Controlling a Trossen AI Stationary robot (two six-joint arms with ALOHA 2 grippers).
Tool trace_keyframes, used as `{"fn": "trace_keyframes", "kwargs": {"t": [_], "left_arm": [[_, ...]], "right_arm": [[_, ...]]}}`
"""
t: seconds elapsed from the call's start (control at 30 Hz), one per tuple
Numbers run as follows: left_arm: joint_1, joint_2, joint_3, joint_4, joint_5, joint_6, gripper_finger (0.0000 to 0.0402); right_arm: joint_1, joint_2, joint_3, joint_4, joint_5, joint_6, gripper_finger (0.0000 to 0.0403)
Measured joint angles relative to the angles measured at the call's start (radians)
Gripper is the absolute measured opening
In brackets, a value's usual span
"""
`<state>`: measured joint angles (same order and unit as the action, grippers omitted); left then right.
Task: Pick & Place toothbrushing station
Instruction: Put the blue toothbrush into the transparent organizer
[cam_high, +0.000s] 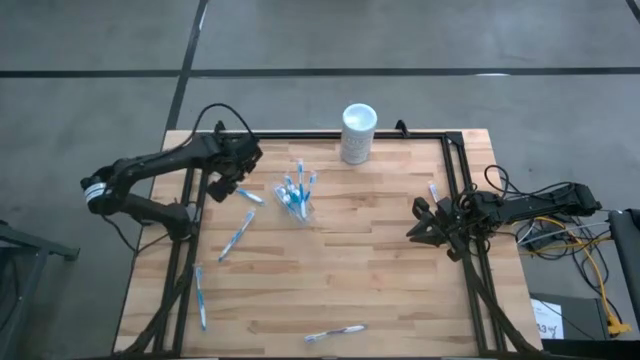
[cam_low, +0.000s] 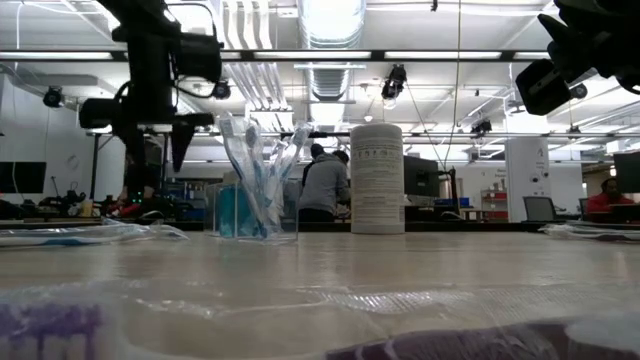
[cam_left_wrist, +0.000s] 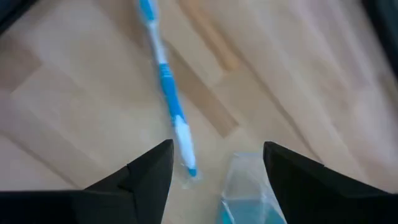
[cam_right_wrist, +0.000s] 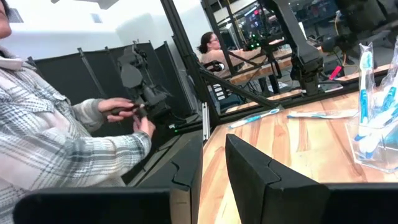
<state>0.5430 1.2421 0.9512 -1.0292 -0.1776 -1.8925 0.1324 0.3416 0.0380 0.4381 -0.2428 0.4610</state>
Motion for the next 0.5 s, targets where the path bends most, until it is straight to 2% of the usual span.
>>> {"fn": "trace_keyframes", "kwargs": {"t": [0.27, 0.5], "left_arm": [[0.000, 0.080, -0.012, -0.127, 0.000, -0.082, 0.0250], [0.000, 0.123, -0.073, -0.095, -0.076, -0.119, 0.0248]], "right_arm": [[0.000, 0.000, 0.000, 0.000, 0.000, 0.000, 0.0068], [0.000, 0.000, 0.000, 0.000, 0.000, 0.000, 0.0068]]}}
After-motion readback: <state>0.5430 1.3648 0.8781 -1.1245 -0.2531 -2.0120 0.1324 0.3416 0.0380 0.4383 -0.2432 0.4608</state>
